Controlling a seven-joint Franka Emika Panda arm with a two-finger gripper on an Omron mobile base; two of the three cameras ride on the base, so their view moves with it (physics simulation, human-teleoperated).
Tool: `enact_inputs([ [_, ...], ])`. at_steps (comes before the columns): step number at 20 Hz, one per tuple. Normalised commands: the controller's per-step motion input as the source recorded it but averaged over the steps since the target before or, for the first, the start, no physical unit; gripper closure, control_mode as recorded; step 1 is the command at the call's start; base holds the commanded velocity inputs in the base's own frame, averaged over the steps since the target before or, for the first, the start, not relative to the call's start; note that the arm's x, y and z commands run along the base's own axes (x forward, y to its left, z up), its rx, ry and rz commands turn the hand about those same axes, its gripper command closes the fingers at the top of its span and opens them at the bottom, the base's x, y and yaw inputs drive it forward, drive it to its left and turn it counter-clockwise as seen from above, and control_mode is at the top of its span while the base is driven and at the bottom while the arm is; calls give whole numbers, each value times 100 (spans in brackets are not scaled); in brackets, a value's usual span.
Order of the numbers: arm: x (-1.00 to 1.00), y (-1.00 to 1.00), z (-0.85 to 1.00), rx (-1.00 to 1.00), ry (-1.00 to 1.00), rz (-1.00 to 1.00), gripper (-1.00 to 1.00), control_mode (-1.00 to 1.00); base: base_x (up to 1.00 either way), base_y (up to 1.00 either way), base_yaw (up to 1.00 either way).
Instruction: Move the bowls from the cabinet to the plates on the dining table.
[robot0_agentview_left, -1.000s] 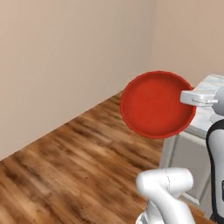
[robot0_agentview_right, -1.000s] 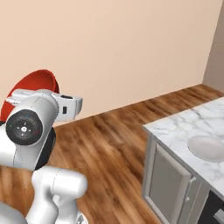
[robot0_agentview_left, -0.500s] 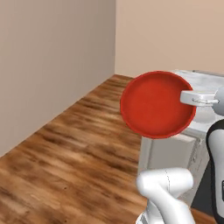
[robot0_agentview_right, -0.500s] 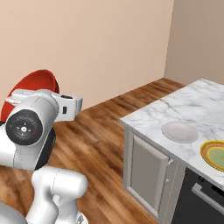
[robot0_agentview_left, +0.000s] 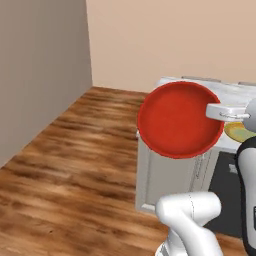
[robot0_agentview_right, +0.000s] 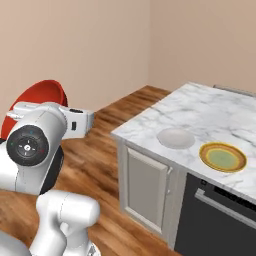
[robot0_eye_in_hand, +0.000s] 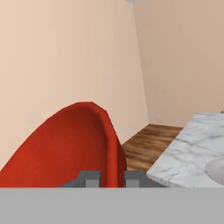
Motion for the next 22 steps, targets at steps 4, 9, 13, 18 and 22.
enact_inputs([
  [4, 0, 0, 0, 0, 0, 0, 100, 100, 6, -22, -39],
  [9, 0, 0, 0, 0, 0, 0, 100, 100, 4, -12, -37],
  [13, 0, 0, 0, 0, 0, 0, 100, 100, 2, -13, -36],
  [18, 0, 0, 0, 0, 0, 0, 100, 100, 1, -15, -35],
  [22, 0, 0, 0, 0, 0, 0, 100, 100, 0, -8, -33],
])
